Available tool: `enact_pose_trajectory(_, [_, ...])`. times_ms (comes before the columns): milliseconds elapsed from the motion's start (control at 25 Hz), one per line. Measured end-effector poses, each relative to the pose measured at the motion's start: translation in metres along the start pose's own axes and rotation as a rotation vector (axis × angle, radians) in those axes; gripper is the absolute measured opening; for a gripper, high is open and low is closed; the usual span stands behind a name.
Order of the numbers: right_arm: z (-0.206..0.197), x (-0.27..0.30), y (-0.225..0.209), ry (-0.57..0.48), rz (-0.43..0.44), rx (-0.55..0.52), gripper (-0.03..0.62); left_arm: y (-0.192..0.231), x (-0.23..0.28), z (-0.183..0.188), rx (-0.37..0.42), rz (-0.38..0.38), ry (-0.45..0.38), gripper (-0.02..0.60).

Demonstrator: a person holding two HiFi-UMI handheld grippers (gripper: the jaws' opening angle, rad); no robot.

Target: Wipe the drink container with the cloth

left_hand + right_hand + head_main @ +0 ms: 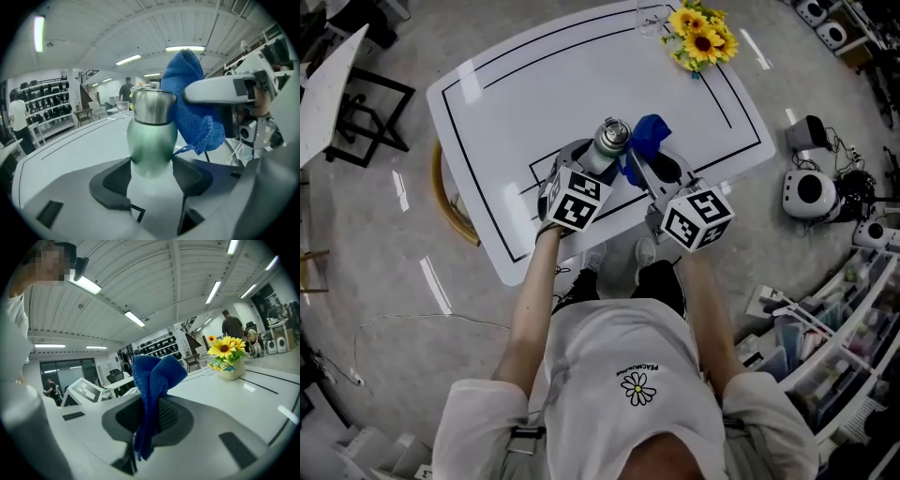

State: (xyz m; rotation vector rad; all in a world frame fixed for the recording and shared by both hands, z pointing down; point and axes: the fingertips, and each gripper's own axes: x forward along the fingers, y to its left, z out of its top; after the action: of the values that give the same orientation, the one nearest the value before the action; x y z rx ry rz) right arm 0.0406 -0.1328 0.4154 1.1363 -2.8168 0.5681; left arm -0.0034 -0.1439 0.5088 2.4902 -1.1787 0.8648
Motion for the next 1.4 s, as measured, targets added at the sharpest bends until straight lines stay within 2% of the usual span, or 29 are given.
enact_pose_trajectory(120, [-0.003, 0.005, -0.002, 0.019, 0.017, -0.017, 0.041, 0.010, -0.005, 0.001, 0.037, -0.068, -0.067, 0.272])
enact_pose_trajectory(240, [-0.003, 0.008, -0.002, 0.037, 0.043, -0.026, 0.041, 0.018, -0.006, 0.006, 0.100, -0.195, -0.104, 0.328])
enact_pose_trajectory(360, [-0.001, 0.012, -0.001, 0.045, 0.061, -0.020, 0.041, 0.016, 0.003, 0.008, 0.109, -0.353, -0.105, 0.347])
enact_pose_trajectory(440, [0.001, 0.015, -0.001, 0.041, 0.057, -0.013, 0.041, 0.010, 0.010, 0.007, 0.105, -0.402, -0.089, 0.345])
enact_pose_trajectory(520, [0.003, 0.017, -0.006, 0.038, 0.028, -0.025, 0.041, 0.005, 0.013, 0.004, 0.126, -0.373, -0.060, 0.306])
enact_pose_trajectory(600, [0.005, 0.018, -0.016, 0.039, -0.018, -0.047, 0.041, 0.003, 0.010, 0.004, 0.128, -0.333, -0.050, 0.305])
enact_pose_trajectory(720, [0.005, 0.018, -0.030, 0.045, -0.077, -0.061, 0.041, 0.000, -0.001, -0.002, 0.139, -0.323, -0.050, 0.293])
enact_pose_trajectory(800, [0.003, 0.019, -0.031, 0.051, -0.096, -0.067, 0.041, -0.004, -0.008, -0.008, 0.147, -0.335, -0.044, 0.210])
enact_pose_trajectory(1040, [0.002, 0.018, -0.014, 0.036, -0.084, -0.050, 0.041, -0.013, -0.014, -0.013, 0.131, -0.337, -0.046, 0.245])
enact_pose_trajectory(1160, [-0.001, 0.014, -0.006, 0.039, -0.067, -0.044, 0.041, -0.023, -0.015, -0.011, 0.132, -0.366, -0.054, 0.245])
enact_pose_trajectory(1240, [-0.003, 0.014, -0.001, 0.040, -0.058, -0.048, 0.041, -0.035, -0.014, -0.005, 0.144, -0.400, -0.074, 0.222])
enact_pose_trajectory(1280, [-0.003, 0.014, 0.000, 0.037, -0.060, -0.046, 0.041, -0.038, -0.014, -0.003, 0.148, -0.407, -0.080, 0.249])
enact_pose_trajectory(1400, [-0.002, 0.014, 0.000, 0.028, -0.067, -0.034, 0.041, -0.030, -0.022, -0.001, 0.155, -0.371, -0.083, 0.273])
